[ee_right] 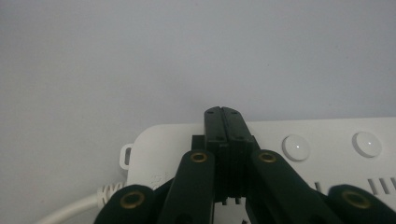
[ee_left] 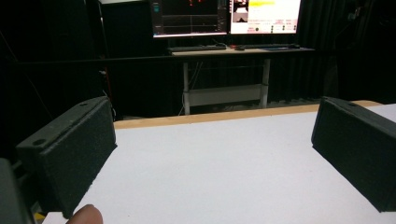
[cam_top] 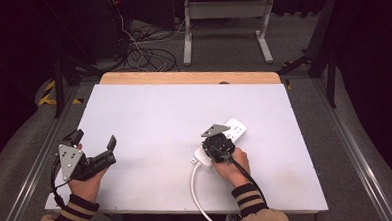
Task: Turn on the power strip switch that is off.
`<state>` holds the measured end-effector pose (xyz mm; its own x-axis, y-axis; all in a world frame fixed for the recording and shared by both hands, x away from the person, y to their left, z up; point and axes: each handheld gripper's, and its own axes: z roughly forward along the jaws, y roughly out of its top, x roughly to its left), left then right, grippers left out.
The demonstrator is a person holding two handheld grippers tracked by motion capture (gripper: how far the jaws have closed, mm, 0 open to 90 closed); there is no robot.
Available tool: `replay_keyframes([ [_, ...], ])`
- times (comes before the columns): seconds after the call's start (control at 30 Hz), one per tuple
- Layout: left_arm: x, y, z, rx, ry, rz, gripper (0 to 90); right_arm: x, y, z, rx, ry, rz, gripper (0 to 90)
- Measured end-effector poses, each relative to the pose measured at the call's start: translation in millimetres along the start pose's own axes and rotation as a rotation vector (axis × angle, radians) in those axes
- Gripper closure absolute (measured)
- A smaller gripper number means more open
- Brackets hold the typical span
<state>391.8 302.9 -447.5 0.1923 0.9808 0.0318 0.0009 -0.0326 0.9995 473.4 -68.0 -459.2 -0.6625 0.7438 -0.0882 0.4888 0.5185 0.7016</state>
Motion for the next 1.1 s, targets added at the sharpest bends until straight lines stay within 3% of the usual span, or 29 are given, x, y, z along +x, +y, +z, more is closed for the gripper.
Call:
replay_keyframes([
  [1.1,0.4,-0.6,-0.5,0.002,0.002,0.003,0.4,-1.2,-1.3,-0.2,-0.011,0.005,0.011,90.0],
])
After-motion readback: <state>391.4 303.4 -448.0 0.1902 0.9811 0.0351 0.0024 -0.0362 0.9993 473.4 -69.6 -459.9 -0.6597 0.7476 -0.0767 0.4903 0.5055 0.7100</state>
